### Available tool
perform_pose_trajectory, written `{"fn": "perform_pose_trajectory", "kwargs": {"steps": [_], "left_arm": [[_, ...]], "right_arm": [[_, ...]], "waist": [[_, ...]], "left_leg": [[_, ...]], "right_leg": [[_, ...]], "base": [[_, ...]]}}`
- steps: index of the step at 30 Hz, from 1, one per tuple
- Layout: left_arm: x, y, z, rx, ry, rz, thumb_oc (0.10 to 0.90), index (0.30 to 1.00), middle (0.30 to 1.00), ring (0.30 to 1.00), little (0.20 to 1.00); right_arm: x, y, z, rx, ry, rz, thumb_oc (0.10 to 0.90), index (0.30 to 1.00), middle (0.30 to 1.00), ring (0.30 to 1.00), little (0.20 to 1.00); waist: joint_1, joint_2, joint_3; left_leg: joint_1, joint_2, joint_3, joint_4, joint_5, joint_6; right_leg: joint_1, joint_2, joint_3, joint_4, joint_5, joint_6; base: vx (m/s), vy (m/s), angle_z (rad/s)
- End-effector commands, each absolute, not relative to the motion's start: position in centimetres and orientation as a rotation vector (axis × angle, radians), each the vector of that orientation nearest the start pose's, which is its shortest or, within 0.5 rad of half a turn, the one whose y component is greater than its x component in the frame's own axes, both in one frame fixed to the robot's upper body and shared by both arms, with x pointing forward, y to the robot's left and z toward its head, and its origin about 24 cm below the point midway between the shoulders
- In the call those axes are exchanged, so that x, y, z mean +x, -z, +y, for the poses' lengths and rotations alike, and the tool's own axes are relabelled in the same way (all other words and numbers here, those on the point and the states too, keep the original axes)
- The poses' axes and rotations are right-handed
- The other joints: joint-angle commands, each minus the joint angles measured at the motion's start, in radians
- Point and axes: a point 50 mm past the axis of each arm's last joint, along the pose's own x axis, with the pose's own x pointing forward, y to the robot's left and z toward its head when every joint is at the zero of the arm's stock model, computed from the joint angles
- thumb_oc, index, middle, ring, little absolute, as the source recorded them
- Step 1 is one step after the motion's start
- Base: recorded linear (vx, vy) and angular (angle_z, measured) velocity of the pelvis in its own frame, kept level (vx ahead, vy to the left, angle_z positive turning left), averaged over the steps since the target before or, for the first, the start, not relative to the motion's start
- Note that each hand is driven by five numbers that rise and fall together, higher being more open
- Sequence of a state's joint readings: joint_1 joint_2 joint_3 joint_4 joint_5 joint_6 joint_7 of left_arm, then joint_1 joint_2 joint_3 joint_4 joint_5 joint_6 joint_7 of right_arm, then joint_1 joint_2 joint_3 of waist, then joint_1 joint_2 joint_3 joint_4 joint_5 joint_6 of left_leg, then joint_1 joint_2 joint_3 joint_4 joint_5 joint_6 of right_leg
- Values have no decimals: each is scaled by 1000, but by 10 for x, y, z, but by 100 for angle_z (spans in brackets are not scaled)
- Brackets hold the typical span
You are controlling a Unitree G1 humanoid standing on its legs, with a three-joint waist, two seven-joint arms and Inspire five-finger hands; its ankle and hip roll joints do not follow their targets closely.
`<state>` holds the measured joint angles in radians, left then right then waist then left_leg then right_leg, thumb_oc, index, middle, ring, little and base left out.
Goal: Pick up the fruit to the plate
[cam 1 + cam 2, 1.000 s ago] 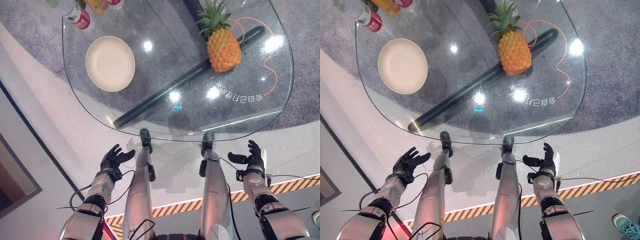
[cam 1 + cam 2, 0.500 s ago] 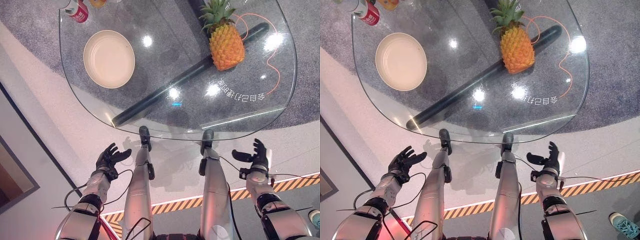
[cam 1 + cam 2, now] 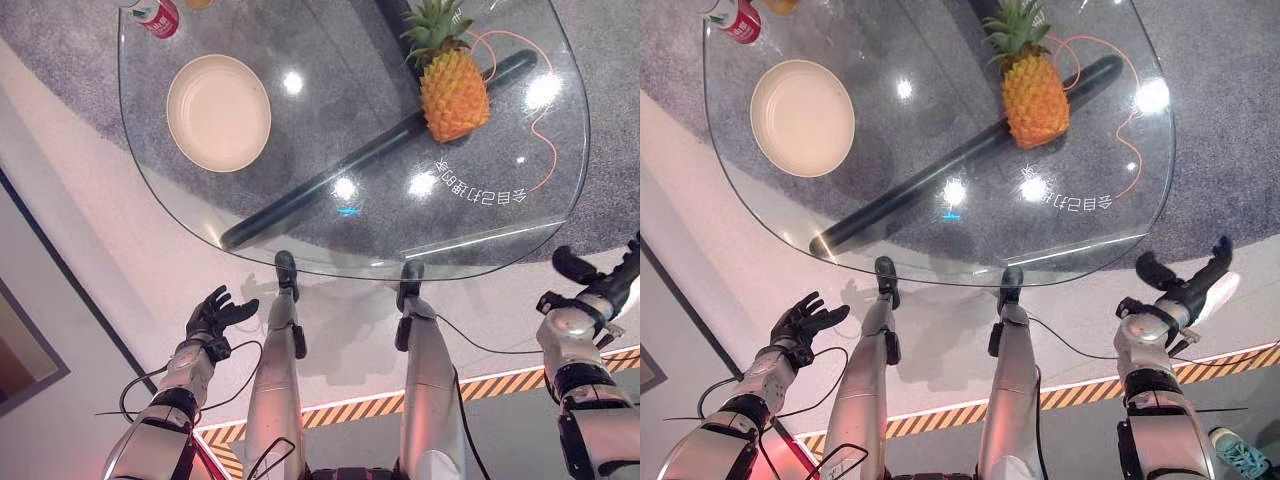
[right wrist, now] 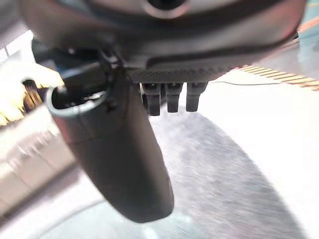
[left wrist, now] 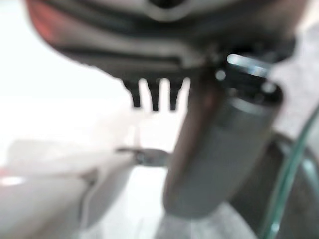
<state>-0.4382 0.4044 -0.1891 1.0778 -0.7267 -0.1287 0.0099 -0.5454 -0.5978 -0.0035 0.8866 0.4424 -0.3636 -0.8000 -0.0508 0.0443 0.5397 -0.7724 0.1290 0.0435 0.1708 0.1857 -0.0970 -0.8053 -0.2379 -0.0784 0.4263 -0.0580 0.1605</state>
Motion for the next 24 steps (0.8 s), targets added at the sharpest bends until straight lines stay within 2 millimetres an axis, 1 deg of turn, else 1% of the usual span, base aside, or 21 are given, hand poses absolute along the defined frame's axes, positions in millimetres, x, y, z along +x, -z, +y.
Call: {"fn": "perform_pose_trajectory", "kwargs": {"steps": [1, 2, 4, 5, 6, 7, 9, 11, 14, 17, 18, 19, 21, 24], "left_arm": [[272, 40, 294, -109, -361, 505, 800, 900, 900, 900, 900], [273, 39, 294, -112, -362, 505, 800, 900, 900, 900, 900], [273, 40, 293, -113, -362, 506, 800, 900, 900, 900, 900], [272, 40, 292, -114, -362, 506, 800, 900, 900, 900, 900], [272, 41, 292, -115, -362, 507, 800, 900, 900, 900, 900], [271, 41, 292, -118, -361, 509, 800, 900, 900, 900, 900], [270, 42, 293, -125, -361, 509, 800, 900, 900, 900, 900], [270, 42, 292, -130, -360, 510, 800, 900, 900, 900, 900], [269, 46, 288, -138, -352, 514, 800, 900, 900, 900, 900], [268, 48, 285, -146, -347, 514, 800, 900, 900, 900, 900], [267, 48, 284, -150, -343, 513, 800, 900, 900, 900, 900], [267, 49, 284, -150, -342, 514, 800, 900, 900, 900, 900], [264, 51, 282, -155, -338, 515, 800, 900, 900, 900, 900], [263, 53, 281, -155, -334, 518, 800, 900, 900, 900, 900]], "right_arm": [[288, -150, -374, 34, 1289, -438, 800, 900, 900, 900, 900], [289, -163, -374, 78, 1291, -508, 800, 900, 900, 900, 900], [291, -179, -368, 102, 1283, -595, 800, 900, 900, 900, 900], [292, -193, -363, 119, 1263, -672, 800, 900, 900, 900, 900], [293, -200, -359, 123, 1254, -703, 800, 900, 900, 900, 900], [293, -213, -352, 134, 1221, -773, 800, 900, 900, 900, 900], [293, -231, -343, 143, 1167, -847, 800, 900, 900, 900, 900], [293, -242, -333, 141, 1120, -898, 800, 900, 900, 900, 900], [295, -263, -307, 85, 991, -990, 800, 900, 900, 900, 900], [297, -276, -283, 15, 856, -1031, 800, 900, 900, 900, 900], [298, -282, -271, -20, 797, -1038, 800, 900, 900, 900, 900], [300, -283, -266, -43, 753, -1028, 800, 900, 900, 900, 900], [303, -285, -250, -83, 634, -999, 800, 900, 900, 900, 900], [307, -282, -235, -129, 554, -981, 800, 900, 900, 900, 900]], "waist": [[33, -42, -20], [33, -40, -20], [34, -38, -20], [34, -37, -20], [33, -36, -20], [33, -35, -20], [29, -33, -20], [28, -31, -20], [25, -27, -20], [24, -23, -20], [24, -21, -20], [24, -21, -20], [24, -18, -20], [27, -17, -20]], "left_leg": [[-31, 34, -70, 166, -151, -30], [-30, 34, -70, 164, -151, -30], [-27, 32, -69, 159, -149, -30], [-26, 32, -69, 155, -148, -30], [-26, 32, -68, 154, -147, -30], [-24, 32, -66, 150, -145, -30], [-26, 31, -64, 149, -142, -29], [-27, 31, -63, 144, -140, -28], [-27, 28, -59, 137, -136, -26], [-27, 27, -57, 130, -130, -25], [-26, 24, -55, 127, -129, -24], [-26, 23, -54, 127, -128, -24], [-24, 21, -50, 124, -126, -24], [-21, 21, -45, 121, -123, -24]], "right_leg": [[10, -42, -28, -115, 155, 31], [10, -42, -29, -115, 155, 31], [12, -44, -31, -118, 156, 32], [12, -44, -31, -122, 157, 33], [12, -44, -31, -122, 157, 33], [13, -44, -31, -124, 157, 32], [8, -44, -28, -124, 156, 31], [6, -43, -26, -124, 155, 30], [2, -41, -21, -126, 152, 28], [2, -41, -21, -132, 152, 26], [1, -41, -21, -133, 151, 25], [1, -41, -20, -133, 150, 24], [2, -43, -20, -134, 148, 23], [5, -46, -24, -136, 148, 22]], "base": [[-22, 41, 1], [-16, 40, 1], [-5, 18, 1], [0, 0, 0], [-6, 42, 0], [-4, 48, 0], [-2, 56, 0], [-1, 45, 1], [1, 48, 0], [-2, 48, -1], [-1, 47, -2], [0, 40, -1], [3, 34, -1], [0, 0, 0]]}}
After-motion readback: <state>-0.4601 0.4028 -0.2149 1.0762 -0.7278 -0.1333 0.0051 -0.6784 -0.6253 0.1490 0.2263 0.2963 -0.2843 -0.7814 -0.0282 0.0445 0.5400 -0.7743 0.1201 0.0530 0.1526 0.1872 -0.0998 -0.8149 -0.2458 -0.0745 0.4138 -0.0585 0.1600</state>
